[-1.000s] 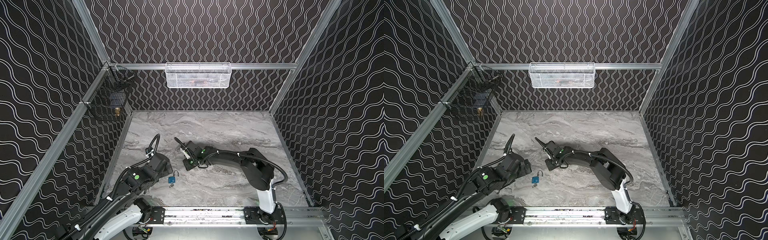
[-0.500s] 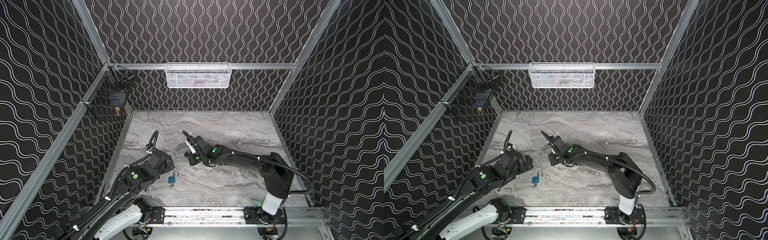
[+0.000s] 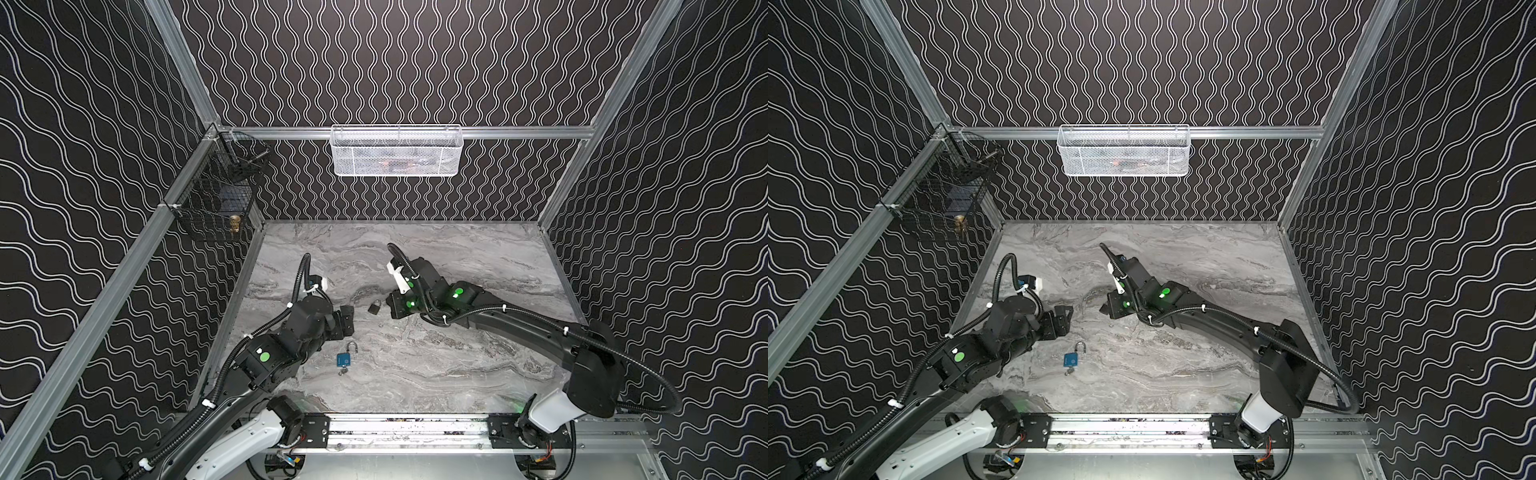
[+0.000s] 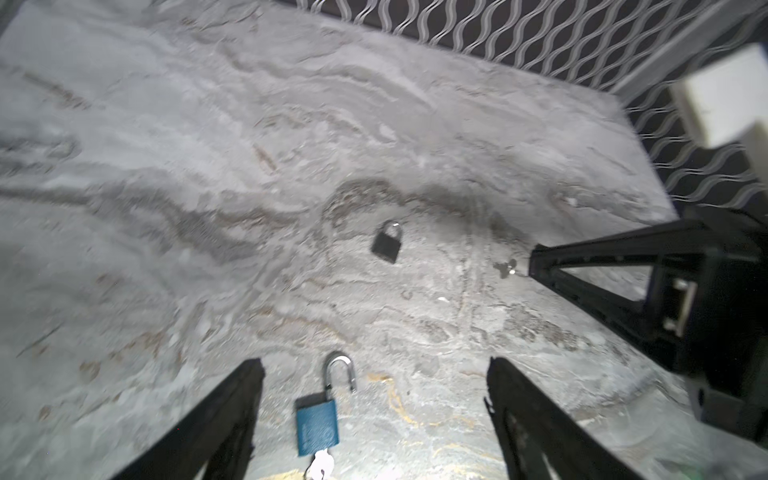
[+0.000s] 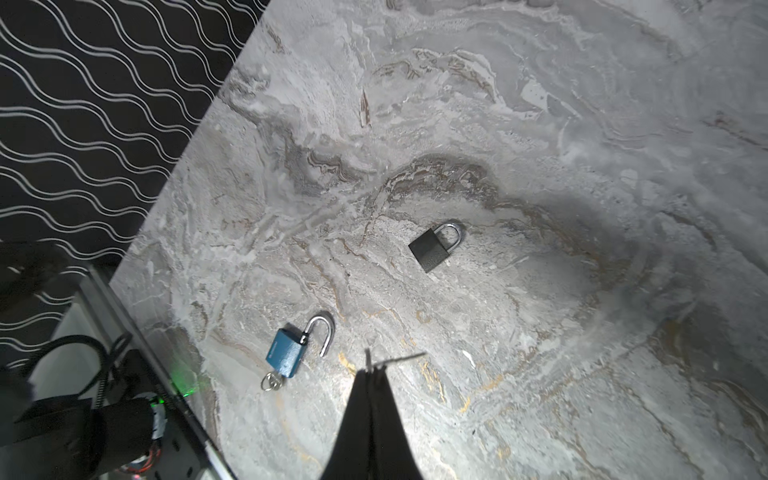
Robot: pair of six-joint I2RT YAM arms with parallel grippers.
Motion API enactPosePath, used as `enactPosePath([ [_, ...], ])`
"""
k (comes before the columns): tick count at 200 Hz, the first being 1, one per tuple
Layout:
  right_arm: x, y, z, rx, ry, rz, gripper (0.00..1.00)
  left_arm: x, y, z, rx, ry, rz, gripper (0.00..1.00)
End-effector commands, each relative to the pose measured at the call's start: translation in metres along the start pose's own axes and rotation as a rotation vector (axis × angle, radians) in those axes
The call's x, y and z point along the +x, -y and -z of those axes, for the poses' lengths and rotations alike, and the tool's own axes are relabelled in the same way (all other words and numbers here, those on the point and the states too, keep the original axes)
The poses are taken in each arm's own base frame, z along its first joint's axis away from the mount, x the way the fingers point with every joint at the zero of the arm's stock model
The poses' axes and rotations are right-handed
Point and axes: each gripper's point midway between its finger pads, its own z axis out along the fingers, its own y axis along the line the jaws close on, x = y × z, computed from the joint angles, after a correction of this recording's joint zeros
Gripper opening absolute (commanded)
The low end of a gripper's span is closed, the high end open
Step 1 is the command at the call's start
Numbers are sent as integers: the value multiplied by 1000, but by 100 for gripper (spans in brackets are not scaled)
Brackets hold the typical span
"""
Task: Unlock with the key
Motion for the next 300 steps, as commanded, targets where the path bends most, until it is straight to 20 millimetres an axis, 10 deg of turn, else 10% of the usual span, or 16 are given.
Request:
enactPosePath([
  [1,-2,-5,15,-21,0,-19,0,-10,24,-1,127,46,-40,85],
  [111,-27,-22,66,-76,103,-11,0,-37,74,-14,347,-30,846,93],
  [300,-42,-81,55,-230,148,7,0,-53,97,-30,486,-50,1212,96],
])
